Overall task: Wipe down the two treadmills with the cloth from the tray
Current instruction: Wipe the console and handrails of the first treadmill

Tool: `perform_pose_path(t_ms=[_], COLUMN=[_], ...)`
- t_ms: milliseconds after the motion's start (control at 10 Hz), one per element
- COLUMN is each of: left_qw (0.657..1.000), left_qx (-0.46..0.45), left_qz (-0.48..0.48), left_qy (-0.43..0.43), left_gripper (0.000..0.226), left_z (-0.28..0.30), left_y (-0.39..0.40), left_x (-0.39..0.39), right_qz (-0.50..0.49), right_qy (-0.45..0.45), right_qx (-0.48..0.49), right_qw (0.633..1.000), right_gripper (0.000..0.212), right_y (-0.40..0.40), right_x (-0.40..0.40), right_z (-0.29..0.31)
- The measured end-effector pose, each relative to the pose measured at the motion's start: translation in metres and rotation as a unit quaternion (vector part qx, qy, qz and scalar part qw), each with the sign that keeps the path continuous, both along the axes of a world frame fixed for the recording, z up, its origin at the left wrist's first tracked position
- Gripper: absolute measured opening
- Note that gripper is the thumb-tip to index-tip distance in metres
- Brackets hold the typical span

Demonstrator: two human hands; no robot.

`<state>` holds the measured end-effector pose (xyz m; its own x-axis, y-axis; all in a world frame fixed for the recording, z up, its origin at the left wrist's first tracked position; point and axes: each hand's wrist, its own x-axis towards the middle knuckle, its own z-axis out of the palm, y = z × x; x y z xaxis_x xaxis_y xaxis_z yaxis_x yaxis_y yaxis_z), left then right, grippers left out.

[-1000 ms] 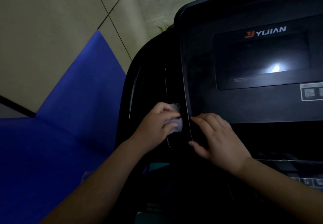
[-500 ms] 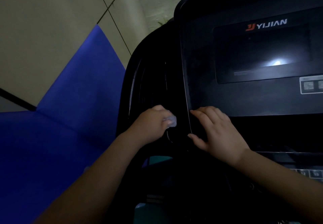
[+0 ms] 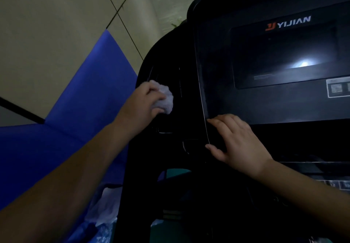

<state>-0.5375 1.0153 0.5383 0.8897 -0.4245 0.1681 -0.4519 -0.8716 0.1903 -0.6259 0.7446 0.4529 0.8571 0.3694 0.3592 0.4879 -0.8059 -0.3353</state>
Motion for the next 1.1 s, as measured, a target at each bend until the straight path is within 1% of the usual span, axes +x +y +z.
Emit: perform_pose_path(t_ms=[100,200,300,400,500,600,700,800,900,1000,1100], left_qw=[0.992,0.986,0.972,0.969,0.958,0.952,0.916,0.914,0.949,0.956,0.943], left_qx=[0.072,0.158,0.202,0.129,0.038,0.105,0.312,0.363,0.234,0.057,-0.063], left_qz=[0.085,0.043,-0.015,-0.011,-0.027,-0.056,-0.054,-0.068,-0.061,-0.039,-0.028], left_qy=[0.054,0.044,0.117,0.209,0.281,0.281,0.248,0.168,0.204,0.284,0.327], left_gripper=[0.036,0.028,0.027,0.018,0.017,0.026,0.028,0.027,0.020,0.017,0.019], left_z=[-0.026,-0.038,-0.035,-0.023,-0.025,-0.022,-0.012,-0.017,-0.027,-0.025,-0.017], left_y=[-0.012,0.000,-0.001,-0.008,-0.030,-0.025,-0.009,-0.008,-0.010,-0.019,-0.033], left_x=[0.000,-0.010,-0.022,-0.015,-0.018,-0.016,-0.009,-0.020,-0.026,-0.032,-0.038], right_qz=[-0.001,0.001,0.001,-0.001,-0.001,0.002,0.002,0.000,0.001,-0.002,-0.003], right_qy=[-0.003,-0.004,-0.008,-0.008,-0.004,-0.002,0.000,0.000,0.003,-0.001,-0.002], right_qx=[0.000,0.001,0.002,0.003,0.000,0.000,0.002,0.001,0.001,0.001,0.002], right_qw=[1.000,1.000,1.000,1.000,1.000,1.000,1.000,1.000,1.000,1.000,1.000], right_gripper=[0.062,0.062,0.062,0.062,0.061,0.060,0.059,0.059,0.058,0.057,0.057], right_y=[0.000,0.000,-0.001,0.000,-0.001,-0.001,-0.001,-0.001,-0.001,0.000,0.000], right_x=[0.000,-0.001,-0.001,-0.001,-0.002,-0.002,-0.002,-0.002,-0.002,-0.002,-0.002], right_z=[0.001,0.000,0.001,0.001,0.001,0.002,0.001,0.000,0.001,0.002,0.001])
